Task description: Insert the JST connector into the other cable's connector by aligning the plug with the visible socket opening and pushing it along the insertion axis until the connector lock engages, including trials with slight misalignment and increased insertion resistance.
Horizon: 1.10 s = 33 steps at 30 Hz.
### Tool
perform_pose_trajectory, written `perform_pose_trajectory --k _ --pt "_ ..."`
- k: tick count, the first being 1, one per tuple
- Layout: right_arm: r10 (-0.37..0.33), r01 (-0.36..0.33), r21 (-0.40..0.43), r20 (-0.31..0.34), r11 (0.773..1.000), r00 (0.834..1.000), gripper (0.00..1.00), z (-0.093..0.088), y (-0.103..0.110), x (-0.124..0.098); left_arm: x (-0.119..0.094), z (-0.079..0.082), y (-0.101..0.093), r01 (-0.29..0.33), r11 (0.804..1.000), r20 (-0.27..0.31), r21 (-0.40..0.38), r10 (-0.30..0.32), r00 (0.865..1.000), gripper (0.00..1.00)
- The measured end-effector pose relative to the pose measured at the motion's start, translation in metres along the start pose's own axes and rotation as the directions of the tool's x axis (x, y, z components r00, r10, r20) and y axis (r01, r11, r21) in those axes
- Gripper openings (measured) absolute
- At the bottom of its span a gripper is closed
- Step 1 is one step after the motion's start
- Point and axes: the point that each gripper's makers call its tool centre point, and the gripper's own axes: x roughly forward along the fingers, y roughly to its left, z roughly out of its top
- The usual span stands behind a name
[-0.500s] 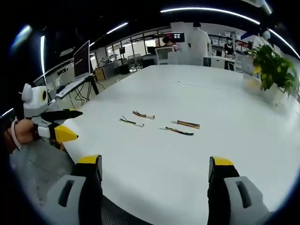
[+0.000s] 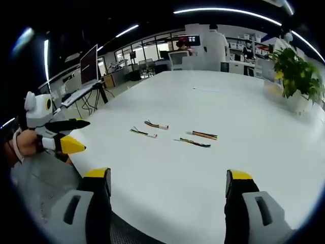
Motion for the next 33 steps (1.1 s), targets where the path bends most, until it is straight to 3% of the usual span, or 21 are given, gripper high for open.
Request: perform_pose_trajectory --k 33 --pt "0.024 -0.024 -0.013 -0.015 1.000 1.000 0.90 -0.0026 0.0040 0.0018 0.0008 0.0003 0.0000 0.000 1.000 0.003 -0.007 0.000 1.000 0.94"
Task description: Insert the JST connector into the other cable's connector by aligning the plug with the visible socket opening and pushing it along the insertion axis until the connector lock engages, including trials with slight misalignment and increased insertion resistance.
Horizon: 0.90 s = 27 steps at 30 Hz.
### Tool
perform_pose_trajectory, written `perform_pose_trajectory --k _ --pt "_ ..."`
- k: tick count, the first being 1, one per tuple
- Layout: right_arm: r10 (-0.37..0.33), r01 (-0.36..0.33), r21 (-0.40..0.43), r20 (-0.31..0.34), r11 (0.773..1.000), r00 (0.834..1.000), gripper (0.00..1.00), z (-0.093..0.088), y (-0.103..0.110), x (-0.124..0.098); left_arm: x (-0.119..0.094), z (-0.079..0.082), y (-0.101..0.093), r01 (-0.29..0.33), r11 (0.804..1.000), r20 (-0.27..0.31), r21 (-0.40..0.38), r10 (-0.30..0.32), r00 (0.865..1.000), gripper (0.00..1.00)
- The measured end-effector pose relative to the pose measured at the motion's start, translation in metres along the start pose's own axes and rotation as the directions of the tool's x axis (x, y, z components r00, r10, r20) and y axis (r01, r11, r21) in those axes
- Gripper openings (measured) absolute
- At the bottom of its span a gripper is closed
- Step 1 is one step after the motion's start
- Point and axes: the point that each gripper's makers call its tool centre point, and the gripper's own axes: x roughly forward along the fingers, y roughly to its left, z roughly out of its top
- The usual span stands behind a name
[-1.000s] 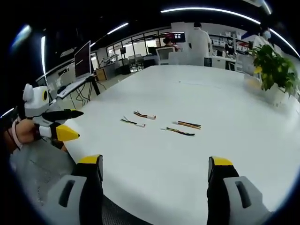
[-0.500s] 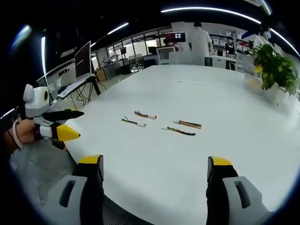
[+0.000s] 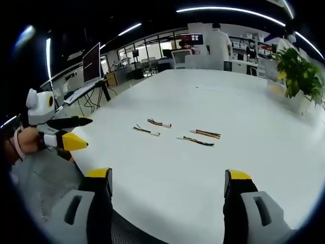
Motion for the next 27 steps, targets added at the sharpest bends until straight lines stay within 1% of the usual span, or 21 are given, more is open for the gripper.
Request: perform_pose_trajectory --k 16,22,24,27 --pt "0.010 -0.010 -0.009 -0.010 1.000 1.000 0.90 -0.0023 0.0029 0.0002 -0.0002 -0.0025 -0.0013 0.005 1.000 -0.012 0.002 -0.005 1.000 0.93" --pt "-0.026 0.026 -0.021 -0.002 0.999 1.000 0.90 -0.0005 -0.0047 -0.0016 -0.0011 -0.0030 0.0006 -0.004 1.000 -0.014 -0.004 0.004 1.000 0.93" --pt "-0.024 0.024 -0.016 -0.003 1.000 1.000 0.89 -0.0006 -0.0045 -0.0017 -0.0019 -0.0026 0.0033 -0.018 1.000 -0.014 0.003 0.018 1.000 0.93" --pt "-0.022 0.022 -0.026 -0.006 0.999 1.000 0.89 -0.0012 -0.0037 -0.0014 -0.0014 -0.0049 0.0012 -0.007 1.000 -0.023 -0.014 0.006 1.000 0.95"
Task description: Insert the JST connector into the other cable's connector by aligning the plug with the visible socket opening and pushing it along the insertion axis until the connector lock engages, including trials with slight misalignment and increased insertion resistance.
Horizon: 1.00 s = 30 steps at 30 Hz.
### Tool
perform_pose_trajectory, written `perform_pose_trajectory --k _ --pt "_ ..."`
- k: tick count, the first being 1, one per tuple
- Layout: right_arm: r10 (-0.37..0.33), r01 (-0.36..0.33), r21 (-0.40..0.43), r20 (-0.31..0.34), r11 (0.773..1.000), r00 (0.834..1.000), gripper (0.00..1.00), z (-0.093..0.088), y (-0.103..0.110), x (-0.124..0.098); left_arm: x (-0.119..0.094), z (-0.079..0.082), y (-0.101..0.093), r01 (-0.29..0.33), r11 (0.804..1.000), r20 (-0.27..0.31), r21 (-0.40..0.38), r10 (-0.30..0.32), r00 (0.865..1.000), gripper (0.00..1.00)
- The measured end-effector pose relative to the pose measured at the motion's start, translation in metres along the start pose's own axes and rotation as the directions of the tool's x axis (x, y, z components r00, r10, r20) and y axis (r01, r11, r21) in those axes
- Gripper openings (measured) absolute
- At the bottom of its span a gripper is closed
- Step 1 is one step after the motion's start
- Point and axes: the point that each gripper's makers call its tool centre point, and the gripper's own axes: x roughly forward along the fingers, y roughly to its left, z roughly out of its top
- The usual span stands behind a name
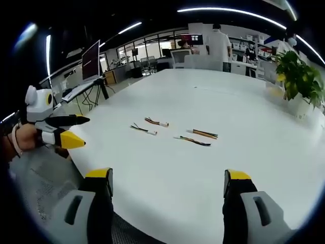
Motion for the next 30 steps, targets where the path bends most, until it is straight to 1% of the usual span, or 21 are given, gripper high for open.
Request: perform_pose_trajectory --k 2,6,8,9,11,14,19,22,24,29,30 --pt "-0.005 0.005 -0.003 -0.002 1.000 1.000 0.90 0.000 -0.001 0.000 0.000 0.000 -0.001 0.003 1.000 0.001 0.013 -0.003 1.000 0.94" --pt "-0.033 0.033 -0.029 0.025 0.999 0.999 0.92 0.005 -0.006 -0.002 0.001 0.000 -0.003 0.007 1.000 0.000 0.016 -0.007 1.000 0.94" --pt "-0.021 0.021 -0.026 0.005 0.999 1.000 0.90 0.001 -0.005 -0.002 0.001 0.001 -0.003 0.007 1.000 0.002 0.022 -0.007 1.000 0.94" --pt "-0.015 0.016 -0.022 0.005 1.000 1.000 0.88 0.001 -0.004 -0.002 0.001 0.002 -0.003 0.007 1.000 0.005 0.026 -0.007 1.000 0.94" --pt "-0.016 0.017 -0.040 0.030 0.999 0.999 0.85 0.006 -0.005 -0.003 0.001 0.003 -0.005 0.013 0.999 0.011 0.033 -0.014 1.000 0.94" --pt "-0.020 0.022 -0.060 0.031 0.998 0.999 0.82 0.007 -0.005 -0.003 0.002 0.003 -0.007 0.021 0.999 0.008 0.043 -0.021 1.000 0.94" --pt "0.006 -0.005 -0.035 0.015 0.999 1.000 0.82 0.003 0.000 -0.002 0.001 0.005 -0.004 0.012 0.999 0.012 0.045 -0.012 1.000 0.94" --pt "0.016 -0.015 -0.046 0.026 0.999 1.000 0.83 0.006 0.002 -0.002 0.000 0.008 -0.006 0.018 0.999 0.028 0.046 -0.020 0.999 0.94" --pt "0.019 -0.018 -0.047 0.030 0.999 0.999 0.82 0.007 0.003 -0.003 0.000 0.010 -0.007 0.023 0.998 0.029 0.057 -0.025 0.999 0.94" --pt "0.023 -0.022 -0.009 0.045 1.000 0.999 0.82 0.010 0.001 -0.008 0.000 0.012 -0.005 0.022 0.997 0.029 0.071 -0.024 0.999 0.94" --pt "0.022 -0.022 -0.001 0.062 1.000 0.998 0.82 0.013 0.001 -0.009 -0.001 0.014 -0.003 0.018 0.997 0.028 0.077 -0.020 0.999 0.93"
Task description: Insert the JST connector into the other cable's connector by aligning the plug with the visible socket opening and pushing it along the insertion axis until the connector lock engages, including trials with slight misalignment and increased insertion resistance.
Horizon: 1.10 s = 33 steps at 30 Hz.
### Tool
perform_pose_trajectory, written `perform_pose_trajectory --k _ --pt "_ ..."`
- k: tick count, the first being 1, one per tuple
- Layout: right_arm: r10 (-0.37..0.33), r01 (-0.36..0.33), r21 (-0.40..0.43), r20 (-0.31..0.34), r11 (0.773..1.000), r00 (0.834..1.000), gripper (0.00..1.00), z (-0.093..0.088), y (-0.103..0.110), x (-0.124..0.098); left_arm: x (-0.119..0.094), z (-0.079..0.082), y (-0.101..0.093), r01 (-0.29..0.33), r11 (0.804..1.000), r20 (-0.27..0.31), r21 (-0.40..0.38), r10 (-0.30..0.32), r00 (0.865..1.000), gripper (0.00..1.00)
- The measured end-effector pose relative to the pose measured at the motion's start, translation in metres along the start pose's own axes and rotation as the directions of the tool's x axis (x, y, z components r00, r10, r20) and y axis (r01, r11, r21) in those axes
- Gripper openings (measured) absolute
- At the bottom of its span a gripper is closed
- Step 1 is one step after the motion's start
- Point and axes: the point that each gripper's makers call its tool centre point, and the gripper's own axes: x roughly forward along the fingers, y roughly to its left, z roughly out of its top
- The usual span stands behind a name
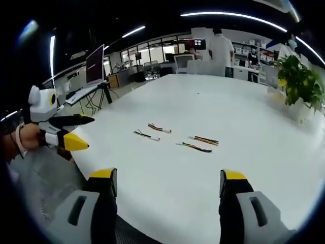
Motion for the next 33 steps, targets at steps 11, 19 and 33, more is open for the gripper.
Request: perform_pose_trajectory --k 11,19,33 --pt "-0.015 0.015 -0.007 0.035 1.000 0.999 0.80 0.014 -0.014 -0.001 -0.001 0.019 0.018 -0.011 0.999 0.015 0.047 0.010 1.000 0.91" --pt "-0.018 0.018 -0.005 0.060 1.000 0.998 0.79 0.027 -0.020 -0.001 0.003 0.040 0.016 0.022 0.998 0.039 0.063 -0.025 0.999 0.95" --pt "-0.018 0.021 -0.036 0.091 0.999 0.996 0.76 0.052 -0.033 0.005 0.014 0.063 0.011 0.074 0.995 0.094 0.063 -0.080 0.992 0.94"
